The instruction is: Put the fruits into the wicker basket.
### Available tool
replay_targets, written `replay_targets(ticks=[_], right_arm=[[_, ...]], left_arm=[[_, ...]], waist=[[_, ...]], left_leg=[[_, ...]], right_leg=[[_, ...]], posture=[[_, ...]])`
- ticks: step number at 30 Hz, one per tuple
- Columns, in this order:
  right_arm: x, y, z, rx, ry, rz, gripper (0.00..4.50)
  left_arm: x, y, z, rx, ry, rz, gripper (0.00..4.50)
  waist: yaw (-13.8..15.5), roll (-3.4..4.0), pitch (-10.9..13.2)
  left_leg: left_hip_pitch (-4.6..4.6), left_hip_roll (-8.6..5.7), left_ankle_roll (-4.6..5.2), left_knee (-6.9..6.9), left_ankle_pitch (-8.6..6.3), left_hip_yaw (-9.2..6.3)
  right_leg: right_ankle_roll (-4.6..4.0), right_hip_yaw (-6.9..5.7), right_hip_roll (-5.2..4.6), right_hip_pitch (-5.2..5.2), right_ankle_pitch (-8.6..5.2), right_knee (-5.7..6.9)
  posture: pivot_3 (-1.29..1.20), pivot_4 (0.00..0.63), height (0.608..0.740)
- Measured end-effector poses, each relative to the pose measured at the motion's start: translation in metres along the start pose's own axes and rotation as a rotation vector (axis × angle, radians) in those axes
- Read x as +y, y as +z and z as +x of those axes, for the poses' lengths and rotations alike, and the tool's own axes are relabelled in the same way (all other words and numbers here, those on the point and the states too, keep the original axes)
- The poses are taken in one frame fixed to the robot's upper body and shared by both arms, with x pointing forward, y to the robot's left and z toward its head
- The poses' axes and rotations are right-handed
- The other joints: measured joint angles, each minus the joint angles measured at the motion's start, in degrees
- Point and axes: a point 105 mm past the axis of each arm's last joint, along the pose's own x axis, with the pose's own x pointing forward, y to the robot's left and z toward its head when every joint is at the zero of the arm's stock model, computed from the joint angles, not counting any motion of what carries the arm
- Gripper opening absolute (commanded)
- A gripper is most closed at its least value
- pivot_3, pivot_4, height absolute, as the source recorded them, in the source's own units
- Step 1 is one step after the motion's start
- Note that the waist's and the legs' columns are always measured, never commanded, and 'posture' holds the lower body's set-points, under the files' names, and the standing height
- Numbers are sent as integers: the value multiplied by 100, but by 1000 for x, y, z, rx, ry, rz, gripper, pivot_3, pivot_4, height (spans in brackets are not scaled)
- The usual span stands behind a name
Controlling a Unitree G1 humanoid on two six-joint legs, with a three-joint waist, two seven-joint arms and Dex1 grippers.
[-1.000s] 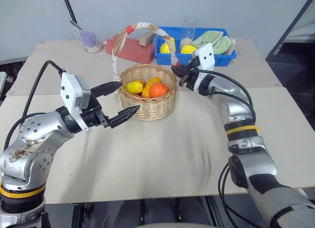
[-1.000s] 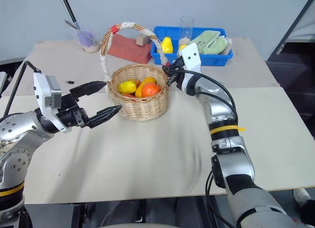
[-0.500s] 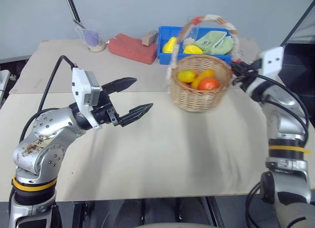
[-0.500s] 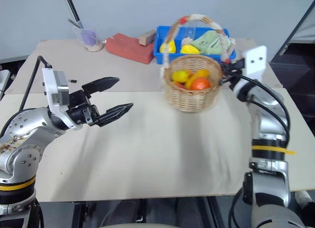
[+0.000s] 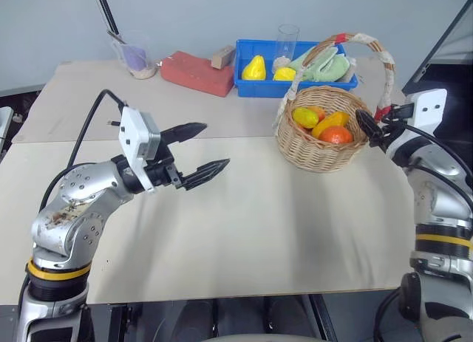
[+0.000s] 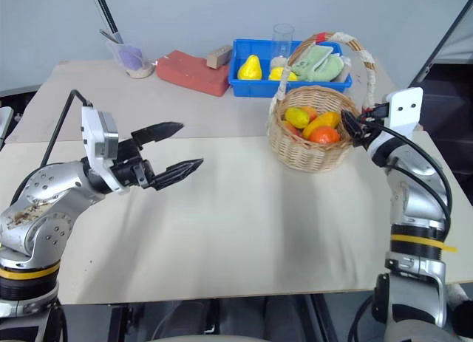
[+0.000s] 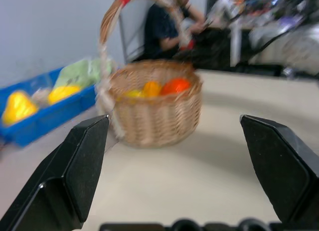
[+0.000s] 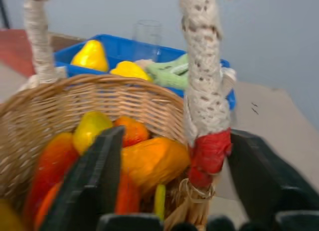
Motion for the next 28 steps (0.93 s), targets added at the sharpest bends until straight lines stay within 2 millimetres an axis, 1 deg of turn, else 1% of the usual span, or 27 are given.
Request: replay_targets(ticks=[3,5,6,8,9,11,13,14,16,17,20,28], right_arm=[[-5,4,-20,34,60,-30,3705],[-8,7,-37,78,126,-50,3705],[-8,8,-43,100,157,-68,3705],[-1,9,-60,184,285,-134,3705],[1,10,-64,208,324,-150,3705],[10,9,-71,246,410,-185,3705],[24,-6,-86,362,548,-235,3705],[27,-12,-89,395,580,-233,3705],[33,-21,-95,437,633,-225,3705],[35,-23,-95,443,647,-225,3705],[34,-19,-92,435,662,-231,3705],[33,-19,-91,439,668,-237,3705]], left_arm=[[15,-20,-24,140,102,8,4500],[26,-33,-50,250,192,5,4500],[28,-37,-59,281,215,6,4500],[29,-51,-90,419,259,4,4500],[29,-54,-99,455,272,1,4500],[29,-55,-110,494,278,3,4500],[28,-61,-130,559,291,-11,4500],[30,-64,-138,578,309,-24,4500],[32,-65,-147,592,325,-34,4500],[32,-64,-150,596,328,-35,4500],[33,-61,-156,607,332,-25,4500],[33,-60,-156,609,328,-21,4500]], waist=[[0,1,1],[-5,3,2],[-5,3,2],[-20,4,3],[-23,4,3],[-15,3,4],[0,3,4],[9,3,4],[41,3,4],[48,3,4],[58,3,4],[75,3,4]], left_leg=[[0,2,3,-1,-2,0],[3,5,8,-2,-4,0],[3,7,8,-2,-5,0],[12,10,14,-5,-9,4],[18,12,16,-5,-9,4],[24,13,17,-10,-11,6],[28,15,18,-13,-12,5],[30,15,18,-12,-12,4],[24,14,17,-10,-12,4],[24,13,17,-8,-12,6],[24,13,16,-8,-12,6],[24,15,16,-10,-12,4]], right_leg=[[0,-1,0,1,0,-3],[0,-1,1,4,0,-4],[0,-1,0,4,-1,-5],[-2,1,2,8,-2,-8],[-4,1,1,14,-3,-16],[-6,-1,2,21,-5,-51],[-8,-7,2,26,-6,-53],[-9,-10,2,30,-6,-56],[-8,-12,-5,28,-6,-57],[-8,-10,-8,28,-6,-57],[-8,-10,-10,28,-6,-58],[-8,-11,-8,27,-6,-57]], posture=[[0,150,740],[0,150,740],[0,150,740],[0,150,740],[0,150,740],[0,150,740],[0,150,740],[0,150,740],[0,150,740],[0,150,740],[0,150,740],[0,150,740]])
